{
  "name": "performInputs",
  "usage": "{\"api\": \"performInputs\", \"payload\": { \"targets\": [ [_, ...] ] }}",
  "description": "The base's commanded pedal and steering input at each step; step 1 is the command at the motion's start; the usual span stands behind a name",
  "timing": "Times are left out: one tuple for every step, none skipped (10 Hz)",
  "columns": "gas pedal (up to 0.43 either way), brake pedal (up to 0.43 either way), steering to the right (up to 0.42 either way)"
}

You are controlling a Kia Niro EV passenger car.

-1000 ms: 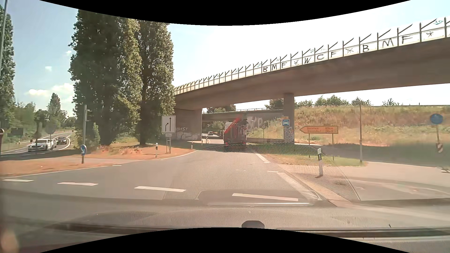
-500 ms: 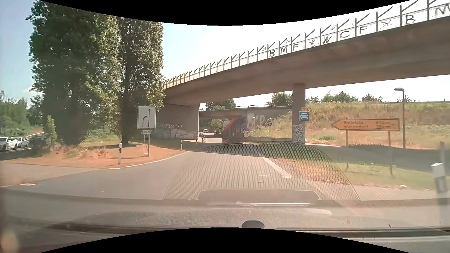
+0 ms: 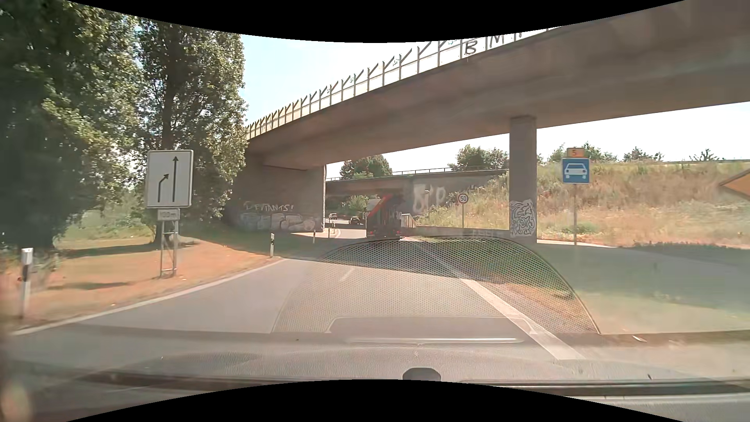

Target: Follow the waypoints while adhering to traffic rules and regulations

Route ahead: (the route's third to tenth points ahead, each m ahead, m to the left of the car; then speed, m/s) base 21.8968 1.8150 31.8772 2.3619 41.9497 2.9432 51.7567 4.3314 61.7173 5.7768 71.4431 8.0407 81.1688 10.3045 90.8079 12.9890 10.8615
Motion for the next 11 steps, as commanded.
{"api": "performInputs", "payload": {
  "targets": [
    [0.000, 0.018, 0.000],
    [0.000, 0.018, -0.003],
    [0.000, 0.018, -0.004],
    [0.000, 0.018, -0.005],
    [0.000, 0.018, -0.005],
    [0.000, 0.018, -0.005],
    [0.000, 0.018, -0.007],
    [0.000, 0.018, -0.009],
    [0.000, 0.018, -0.010],
    [0.000, 0.018, -0.010],
    [0.000, 0.018, -0.010]
  ]
}}
